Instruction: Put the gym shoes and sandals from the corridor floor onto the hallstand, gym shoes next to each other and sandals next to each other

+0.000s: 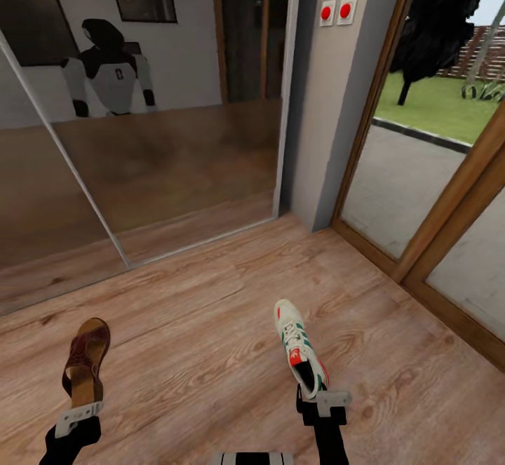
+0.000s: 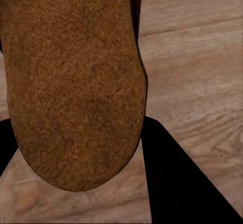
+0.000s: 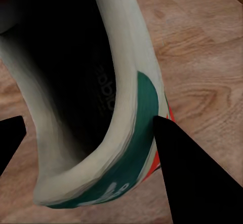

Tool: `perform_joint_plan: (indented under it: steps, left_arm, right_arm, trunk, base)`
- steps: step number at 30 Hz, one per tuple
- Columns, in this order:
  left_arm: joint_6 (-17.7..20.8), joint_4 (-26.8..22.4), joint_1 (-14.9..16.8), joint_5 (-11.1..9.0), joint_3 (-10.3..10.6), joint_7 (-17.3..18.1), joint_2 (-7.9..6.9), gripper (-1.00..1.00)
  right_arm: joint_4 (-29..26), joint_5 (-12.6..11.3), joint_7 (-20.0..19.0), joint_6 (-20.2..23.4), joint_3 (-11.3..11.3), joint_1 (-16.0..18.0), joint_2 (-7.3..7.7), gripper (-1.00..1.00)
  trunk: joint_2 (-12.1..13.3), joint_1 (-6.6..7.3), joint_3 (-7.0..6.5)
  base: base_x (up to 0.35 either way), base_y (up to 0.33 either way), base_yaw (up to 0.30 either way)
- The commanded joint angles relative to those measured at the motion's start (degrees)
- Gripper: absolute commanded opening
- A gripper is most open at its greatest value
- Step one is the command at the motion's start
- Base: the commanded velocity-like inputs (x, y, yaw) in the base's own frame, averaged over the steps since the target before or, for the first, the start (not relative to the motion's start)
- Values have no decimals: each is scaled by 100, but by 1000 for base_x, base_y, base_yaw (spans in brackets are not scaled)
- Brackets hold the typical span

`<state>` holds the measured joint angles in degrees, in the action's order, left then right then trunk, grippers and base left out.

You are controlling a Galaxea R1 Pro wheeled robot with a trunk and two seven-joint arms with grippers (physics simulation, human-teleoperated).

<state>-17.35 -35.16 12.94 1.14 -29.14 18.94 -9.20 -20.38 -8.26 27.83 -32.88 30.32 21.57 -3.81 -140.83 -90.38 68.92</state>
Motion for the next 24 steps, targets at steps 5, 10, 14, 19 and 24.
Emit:
perform_joint_plan:
  steps: [5,10,14,19,24]
  left_arm:
    - [-14,3,7,27,-39,48,3,-100]
    - [-14,9,7,27,-36,49,5,-100]
    - [-14,9,7,27,-33,49,6,-100]
    - [-14,11,7,27,-31,49,6,-100]
    - [-14,17,7,27,-32,49,6,-100]
  right_arm:
    - [3,-53,38,-25,51,5,3,-100]
    - [6,-53,41,-25,53,5,-3,-100]
    - [8,-53,39,-18,53,5,-12,-100]
    - [72,-53,39,-17,55,5,-20,-100]
    - [117,-53,38,-16,59,5,-31,-100]
  trunk:
    - [-2,2,4]
    - [-2,2,4]
    - [-2,2,4]
    - [-2,2,4]
    - [-2,2,4]
  base:
    - [-9,-3,278]
    - [-1,0,277]
    - [0,0,277]
    - [0,0,278]
    - [0,0,278]
